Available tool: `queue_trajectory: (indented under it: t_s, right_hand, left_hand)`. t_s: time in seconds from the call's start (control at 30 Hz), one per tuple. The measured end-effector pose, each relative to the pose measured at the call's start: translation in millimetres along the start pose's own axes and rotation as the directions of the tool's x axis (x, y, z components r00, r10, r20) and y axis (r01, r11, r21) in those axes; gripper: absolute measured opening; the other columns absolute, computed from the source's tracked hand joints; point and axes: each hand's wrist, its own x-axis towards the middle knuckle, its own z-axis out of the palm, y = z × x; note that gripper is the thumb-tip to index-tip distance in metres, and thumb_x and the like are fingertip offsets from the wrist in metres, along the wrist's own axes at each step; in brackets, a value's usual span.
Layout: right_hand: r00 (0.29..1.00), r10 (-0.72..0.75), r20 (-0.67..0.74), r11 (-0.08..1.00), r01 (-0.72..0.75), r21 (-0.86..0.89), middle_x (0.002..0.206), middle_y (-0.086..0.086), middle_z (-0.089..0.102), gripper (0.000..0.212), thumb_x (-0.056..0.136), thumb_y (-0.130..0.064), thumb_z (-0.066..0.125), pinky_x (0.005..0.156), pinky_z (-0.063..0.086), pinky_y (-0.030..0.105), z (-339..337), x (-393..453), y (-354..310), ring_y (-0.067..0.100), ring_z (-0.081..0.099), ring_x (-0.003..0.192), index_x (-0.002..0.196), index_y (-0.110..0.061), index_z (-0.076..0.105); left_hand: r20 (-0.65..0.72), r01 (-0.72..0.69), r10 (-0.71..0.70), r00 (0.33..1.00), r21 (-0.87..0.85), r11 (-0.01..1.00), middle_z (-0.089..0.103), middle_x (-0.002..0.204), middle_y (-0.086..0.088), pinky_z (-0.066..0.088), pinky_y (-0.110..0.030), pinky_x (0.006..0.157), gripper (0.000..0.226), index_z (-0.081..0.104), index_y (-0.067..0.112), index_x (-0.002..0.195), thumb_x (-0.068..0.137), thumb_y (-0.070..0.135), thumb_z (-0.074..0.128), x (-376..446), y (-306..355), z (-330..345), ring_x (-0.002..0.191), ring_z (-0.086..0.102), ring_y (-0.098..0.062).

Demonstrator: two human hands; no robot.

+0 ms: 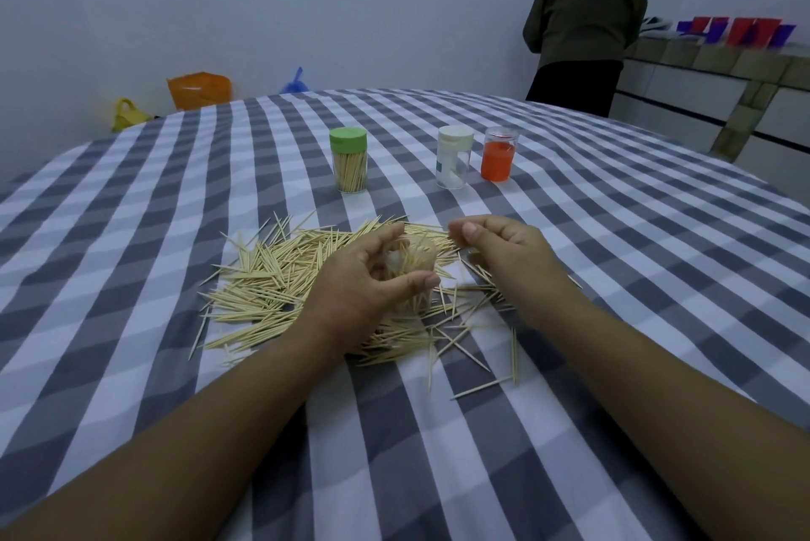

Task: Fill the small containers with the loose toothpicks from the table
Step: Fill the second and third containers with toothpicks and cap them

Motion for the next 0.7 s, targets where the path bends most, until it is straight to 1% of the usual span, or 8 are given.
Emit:
queue_trajectory:
  t_s: [0.07,0.13,0.23,0.3,0.4,0.5,0.6,0.7]
  right_hand:
    - [0.999,0.039,-0.01,0.997,-0.04,-0.073,0.104,-0.006,0.066,0.026,0.097,-0.01,0.048,0.087,0.049,0.024,-4,8,1,0.007,0.061,0.1,0.116,-0.016,0.064]
    - [0.996,0.064,0.066,0.97,-0.047,-0.239,0.116,0.001,0.064,0.034,0.095,-0.003,0.048,0.092,0.047,0.025,-7,17,-2,0.012,0.059,0.105,0.127,-0.012,0.058]
    - [0.962,0.091,0.258,0.837,0.067,-0.543,0.133,0.002,0.057,0.046,0.094,-0.002,0.049,0.097,0.04,0.023,-2,33,-9,0.015,0.053,0.119,0.139,-0.013,0.046]
    - [0.924,0.129,0.36,0.744,0.15,-0.651,0.139,0.001,0.051,0.051,0.093,-0.009,0.052,0.102,0.039,0.028,7,42,-13,0.017,0.049,0.126,0.142,-0.019,0.042]
    - [0.846,0.194,0.497,0.69,0.242,-0.682,0.122,0.002,0.06,0.047,0.091,-0.022,0.057,0.083,0.048,0.029,21,50,-13,0.018,0.057,0.104,0.136,-0.022,0.046]
    - [0.826,0.201,0.527,0.657,0.285,-0.698,0.104,-0.001,0.061,0.031,0.092,-0.025,0.055,0.067,0.044,0.026,27,51,-10,0.015,0.057,0.088,0.123,-0.02,0.051]
    - [0.851,0.188,0.49,0.504,0.345,-0.792,0.095,0.002,0.058,0.019,0.09,-0.017,0.056,0.061,0.04,0.027,30,53,-7,0.02,0.056,0.081,0.109,-0.016,0.053]
    - [0.861,0.209,0.464,0.305,0.393,-0.867,0.109,0.008,0.054,0.022,0.088,-0.012,0.059,0.071,0.042,0.03,31,51,-5,0.026,0.057,0.093,0.11,-0.013,0.058]
  left_hand:
    - [-0.005,0.004,-0.004,1.0,-0.003,1.0,0.063,0.118,-0.001,0.047,-0.004,0.07,0.082,0.05,0.012,0.135,0.06,0.024,0.081,1,0,-1,0.084,0.062,0.014]
    - [-0.001,0.007,-0.007,1.0,-0.012,1.0,0.063,0.119,-0.002,0.047,-0.005,0.07,0.087,0.049,0.011,0.136,0.056,0.029,0.078,1,0,-2,0.085,0.063,0.013]
    - [-0.001,0.002,-0.002,1.0,0.001,1.0,0.063,0.123,-0.002,0.049,-0.006,0.075,0.09,0.049,0.012,0.136,0.054,0.033,0.078,1,-1,-3,0.09,0.063,0.01]
    - [-0.003,0.002,-0.002,1.0,0.009,1.0,0.063,0.123,-0.002,0.049,-0.007,0.076,0.09,0.049,0.013,0.136,0.054,0.034,0.078,2,-1,-4,0.092,0.062,0.008]
    - [-0.011,0.01,-0.01,1.0,0.019,1.0,0.063,0.123,-0.001,0.05,-0.008,0.079,0.09,0.049,0.015,0.136,0.053,0.036,0.078,4,-2,-7,0.094,0.063,0.006]
    - [-0.023,0.016,-0.015,1.0,0.022,1.0,0.062,0.126,-0.001,0.051,-0.013,0.086,0.091,0.05,0.015,0.136,0.053,0.038,0.079,5,-4,-10,0.101,0.063,0.0]
    - [-0.033,0.015,-0.014,0.999,0.045,0.999,0.061,0.129,-0.001,0.05,-0.018,0.093,0.09,0.05,0.015,0.136,0.054,0.039,0.078,7,-4,-11,0.109,0.062,-0.006]
    - [-0.036,0.012,-0.01,0.999,0.056,0.998,0.061,0.128,-0.001,0.048,-0.017,0.094,0.09,0.05,0.015,0.136,0.054,0.039,0.078,8,-4,-10,0.109,0.061,-0.006]
